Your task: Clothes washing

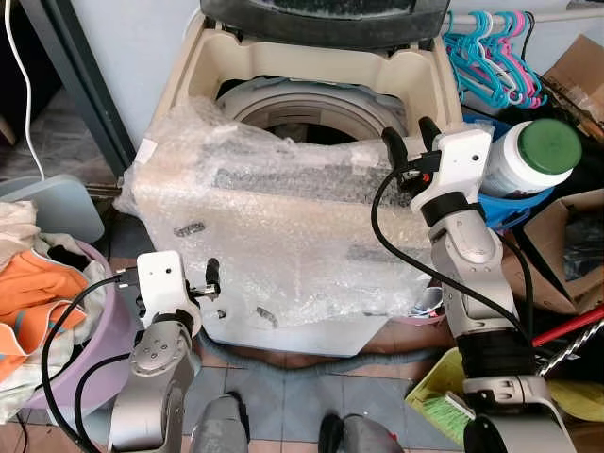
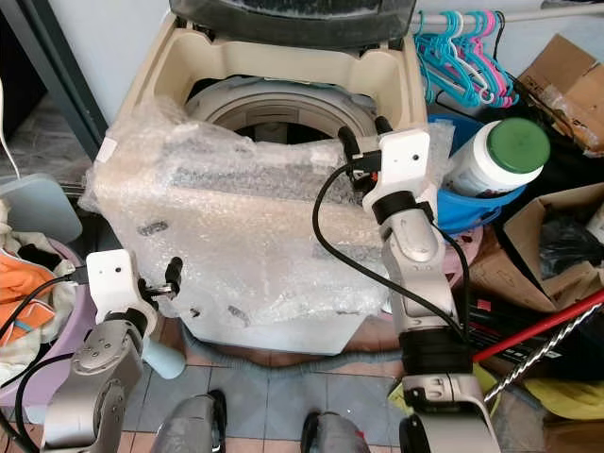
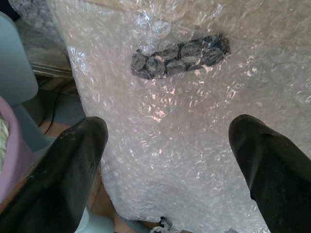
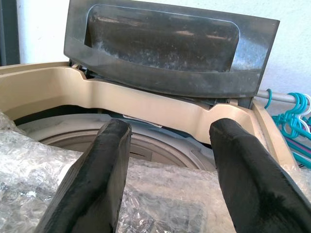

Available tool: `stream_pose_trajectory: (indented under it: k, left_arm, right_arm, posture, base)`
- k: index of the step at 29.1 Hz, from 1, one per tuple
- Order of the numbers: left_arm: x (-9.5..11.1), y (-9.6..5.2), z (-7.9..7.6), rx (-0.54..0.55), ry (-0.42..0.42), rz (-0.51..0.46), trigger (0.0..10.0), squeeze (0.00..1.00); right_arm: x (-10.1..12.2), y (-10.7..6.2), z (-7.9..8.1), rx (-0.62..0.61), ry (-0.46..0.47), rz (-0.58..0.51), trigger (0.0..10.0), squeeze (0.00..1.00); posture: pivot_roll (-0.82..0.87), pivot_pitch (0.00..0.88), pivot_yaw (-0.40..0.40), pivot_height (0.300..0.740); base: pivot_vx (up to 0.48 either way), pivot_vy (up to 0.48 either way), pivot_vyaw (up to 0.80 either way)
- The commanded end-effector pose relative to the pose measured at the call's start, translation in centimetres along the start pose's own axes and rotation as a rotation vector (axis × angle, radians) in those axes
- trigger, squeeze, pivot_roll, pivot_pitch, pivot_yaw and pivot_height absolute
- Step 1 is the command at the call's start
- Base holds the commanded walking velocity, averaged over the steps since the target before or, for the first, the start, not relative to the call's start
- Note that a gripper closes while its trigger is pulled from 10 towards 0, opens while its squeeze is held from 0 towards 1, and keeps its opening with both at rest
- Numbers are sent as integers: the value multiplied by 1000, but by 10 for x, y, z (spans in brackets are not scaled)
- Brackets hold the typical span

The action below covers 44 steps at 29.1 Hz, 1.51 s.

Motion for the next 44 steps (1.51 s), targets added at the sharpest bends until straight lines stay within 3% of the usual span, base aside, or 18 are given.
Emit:
stream_pose_trajectory:
  k: [1,2,3,6,11,14,19,34,38,44]
  left_arm:
    - [3,-1,-1,0,-12,-14,10000,0]
    - [3,-1,-1,0,-12,-14,10000,0]
    - [3,-1,-1,1,-11,-22,10000,0]
    - [6,2,-3,0,-9,-38,10000,0]
    - [6,4,-2,29,-3,-37,10000,0]
    - [5,4,-3,28,9,-36,10000,0]
    - [3,3,-4,31,12,-34,10000,0]
    - [9,5,-9,-2,1,-76,10000,0]
    - [9,5,-8,-12,-41,-69,10000,0]
    - [10,6,-9,-16,-34,-72,10000,0]
  right_arm:
    - [4,-3,5,24,29,4,10000,1000]
    - [4,-3,5,24,29,4,10000,1000]
    - [4,-7,12,48,36,10,10000,0]
    - [2,-21,37,127,76,36,10000,0]
    - [3,-32,59,190,86,46,10000,0]
    - [3,-34,64,203,108,60,10000,0]
    - [4,-32,65,203,126,67,10000,0]
    - [13,-16,65,225,122,28,10000,0]
    - [16,-14,65,223,125,16,10000,0]
    - [15,-13,63,218,127,20,10000,0]
  posture:
    - [75,126,-36,740]
    - [75,126,-36,740]
    - [74,126,-36,740]
    - [73,125,-34,740]
    - [74,126,-39,740]
    - [77,128,-41,740]
    - [78,129,-43,740]
    - [94,112,-48,740]
    - [96,109,-48,740]
    - [94,107,-46,740]
  base:
    - [0,0,0]
    - [0,0,0]
    - [0,0,0]
    - [0,0,0]
    - [0,0,418]
    - [0,110,800]
    - [0,0,799]
    - [0,469,764]
    - [0,0,763]
    - [0,0,763]
Point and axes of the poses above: a point about 5 cm out from each wrist's last joint towards the gripper, its own y axis pointing out of the wrist towards the gripper, its own x axis along the axis of the wrist's last joint, z = x × y, the point moved 4 cm from there along y, pointing out of the wrist towards the gripper, and after that the axes turned 5 degrees about -y, right-handed, at the moved point
